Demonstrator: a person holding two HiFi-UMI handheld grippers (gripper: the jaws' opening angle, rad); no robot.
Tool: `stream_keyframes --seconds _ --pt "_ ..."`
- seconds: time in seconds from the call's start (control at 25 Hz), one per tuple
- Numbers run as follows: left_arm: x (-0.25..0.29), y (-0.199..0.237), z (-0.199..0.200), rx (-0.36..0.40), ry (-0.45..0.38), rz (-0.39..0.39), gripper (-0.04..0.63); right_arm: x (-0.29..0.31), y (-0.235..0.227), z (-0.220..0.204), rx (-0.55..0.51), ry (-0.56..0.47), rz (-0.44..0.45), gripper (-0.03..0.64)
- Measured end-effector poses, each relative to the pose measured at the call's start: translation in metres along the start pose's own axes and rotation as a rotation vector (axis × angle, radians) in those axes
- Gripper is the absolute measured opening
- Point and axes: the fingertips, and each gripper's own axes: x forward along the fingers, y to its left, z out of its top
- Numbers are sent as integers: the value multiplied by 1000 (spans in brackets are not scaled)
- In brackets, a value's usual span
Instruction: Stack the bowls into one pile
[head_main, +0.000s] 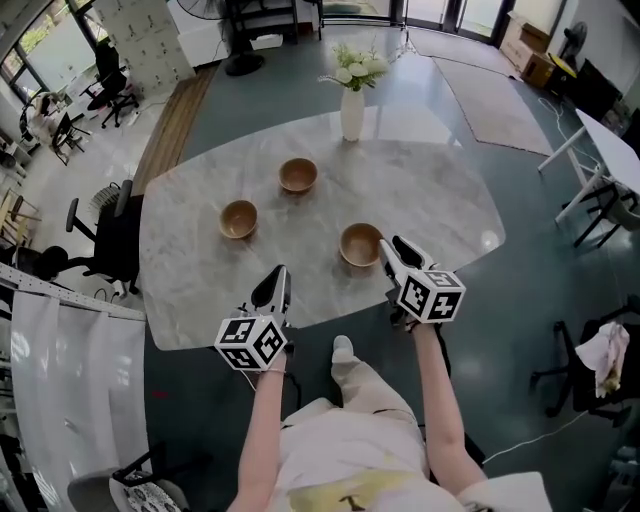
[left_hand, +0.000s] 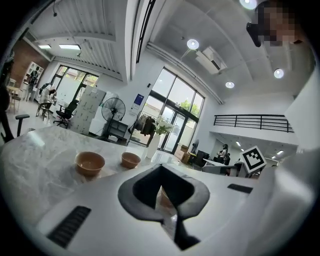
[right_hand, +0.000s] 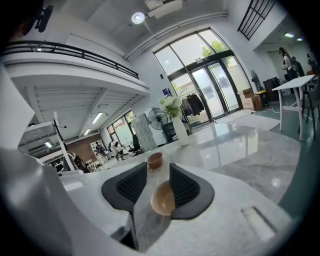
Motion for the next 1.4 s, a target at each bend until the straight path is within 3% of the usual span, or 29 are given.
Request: stream_keyframes --seconds 0.64,1.0,1.24,1.4 --pt "89 27 -46 -97 165 2 0 84 -63 -48 -57 332 -21 132" --pt "109 27 -85 -147 285 -23 0 99 -83 -80 -13 471 -50 132" --pt "112 25 -101 -177 338 -30 0 101 -86 -97 2 562 -78 103" --pt "115 25 -108 -191 343 -22 0 103 -96 -98 -19 565 -109 31"
